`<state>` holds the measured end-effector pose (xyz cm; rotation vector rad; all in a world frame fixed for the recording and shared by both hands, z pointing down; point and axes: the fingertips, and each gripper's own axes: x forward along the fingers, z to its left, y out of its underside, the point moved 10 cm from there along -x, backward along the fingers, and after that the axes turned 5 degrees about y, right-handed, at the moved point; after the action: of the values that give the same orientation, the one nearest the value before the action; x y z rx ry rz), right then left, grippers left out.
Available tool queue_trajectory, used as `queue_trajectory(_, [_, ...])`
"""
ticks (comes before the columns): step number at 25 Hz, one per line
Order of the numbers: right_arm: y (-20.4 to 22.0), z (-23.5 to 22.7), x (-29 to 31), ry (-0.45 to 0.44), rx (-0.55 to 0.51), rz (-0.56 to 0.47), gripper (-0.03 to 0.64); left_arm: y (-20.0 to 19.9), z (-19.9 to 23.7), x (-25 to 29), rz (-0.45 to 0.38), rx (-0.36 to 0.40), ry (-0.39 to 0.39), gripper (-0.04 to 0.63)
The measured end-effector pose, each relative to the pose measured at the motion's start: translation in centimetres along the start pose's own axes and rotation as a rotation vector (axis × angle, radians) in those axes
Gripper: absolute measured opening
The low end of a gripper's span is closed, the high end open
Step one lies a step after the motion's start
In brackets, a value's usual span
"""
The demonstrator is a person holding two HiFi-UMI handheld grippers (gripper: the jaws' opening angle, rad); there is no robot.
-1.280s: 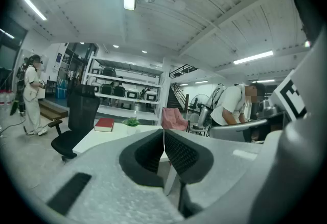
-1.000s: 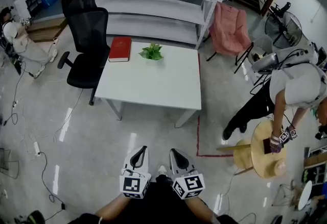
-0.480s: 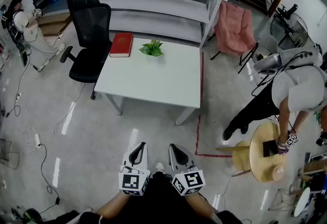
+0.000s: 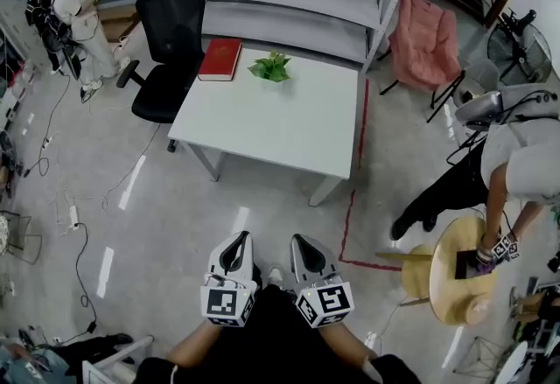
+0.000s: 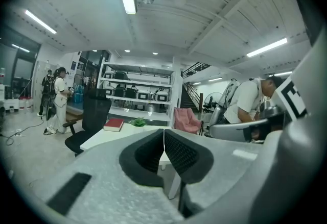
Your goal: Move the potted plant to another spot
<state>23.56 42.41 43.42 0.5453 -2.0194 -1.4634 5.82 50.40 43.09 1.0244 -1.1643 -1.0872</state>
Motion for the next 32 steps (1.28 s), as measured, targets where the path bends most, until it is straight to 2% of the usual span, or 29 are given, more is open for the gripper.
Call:
queue_trajectory(6, [-0.1,-1.9,2.0,-0.005,0.008,0.004,0.011,0.2,0.1,2.5,0.006,-0.005,-0.008,0.018])
queue_trajectory(15, [-1.7,-4.9,8.2,0.026,-0.004,0.022,0.011,-0.5,3.8,9.3,0.026,-0.021,0.012,0.018])
queue_trajectory(24, [-3.9,-6.6,16.7,0.086,0.002,0.045,0.011,-2.4,9.9,16.5,0.041,-0.027,0.051,0.018])
queue_trajectory(32, [-6.6,-7.0,26.3,0.131,-0.008,0.057,0.011,-5.1,17.6,23.8,0.046,-0.026,0.099,0.018])
